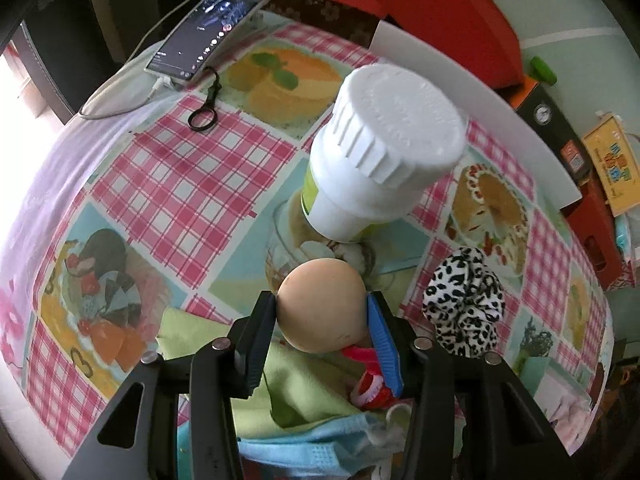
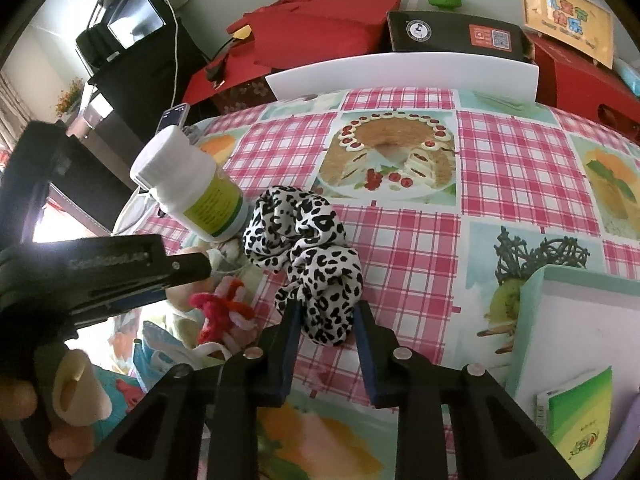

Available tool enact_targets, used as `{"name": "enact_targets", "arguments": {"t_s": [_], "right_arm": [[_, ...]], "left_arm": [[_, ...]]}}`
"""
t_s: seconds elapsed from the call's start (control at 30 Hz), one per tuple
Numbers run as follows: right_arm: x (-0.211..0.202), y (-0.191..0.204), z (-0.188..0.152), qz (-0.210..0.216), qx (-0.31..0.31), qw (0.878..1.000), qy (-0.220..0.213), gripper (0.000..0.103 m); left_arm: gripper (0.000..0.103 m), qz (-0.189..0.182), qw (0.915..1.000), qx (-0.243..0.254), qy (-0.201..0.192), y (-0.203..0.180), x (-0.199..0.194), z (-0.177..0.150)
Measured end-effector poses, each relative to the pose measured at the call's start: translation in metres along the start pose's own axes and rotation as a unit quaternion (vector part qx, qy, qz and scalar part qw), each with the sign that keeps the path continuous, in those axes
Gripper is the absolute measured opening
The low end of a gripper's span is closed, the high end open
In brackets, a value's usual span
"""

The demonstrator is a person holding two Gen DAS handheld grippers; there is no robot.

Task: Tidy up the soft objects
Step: 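Close the left tool on the beige puff while the right tool closes on the leopard scrunchie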

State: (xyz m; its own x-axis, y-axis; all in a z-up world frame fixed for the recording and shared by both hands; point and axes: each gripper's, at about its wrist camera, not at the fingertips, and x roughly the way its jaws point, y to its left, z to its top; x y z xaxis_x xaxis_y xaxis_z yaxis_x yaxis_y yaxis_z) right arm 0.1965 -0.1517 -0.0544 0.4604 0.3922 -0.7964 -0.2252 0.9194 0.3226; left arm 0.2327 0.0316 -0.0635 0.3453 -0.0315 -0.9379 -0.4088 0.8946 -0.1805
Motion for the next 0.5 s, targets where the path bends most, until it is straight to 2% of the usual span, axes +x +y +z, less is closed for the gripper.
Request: {"name": "enact_targets", "arguments": {"t_s": [0.27, 0.5], "right_arm": [[-0.004, 0.004, -0.001, -0.005, -0.007, 1.000, -0.006, 0.020], [-0.013, 0.008, 0.001, -0.008, -0.017, 1.000, -0.015, 0.020]], "left_arm": [[0.048, -0.025, 0.9992, 0.009, -0.031, 0.013, -0.030, -0.021], [0.048, -0.044, 0.9983, 0.010, -0.037, 0.008, -0.046, -0.024]]}}
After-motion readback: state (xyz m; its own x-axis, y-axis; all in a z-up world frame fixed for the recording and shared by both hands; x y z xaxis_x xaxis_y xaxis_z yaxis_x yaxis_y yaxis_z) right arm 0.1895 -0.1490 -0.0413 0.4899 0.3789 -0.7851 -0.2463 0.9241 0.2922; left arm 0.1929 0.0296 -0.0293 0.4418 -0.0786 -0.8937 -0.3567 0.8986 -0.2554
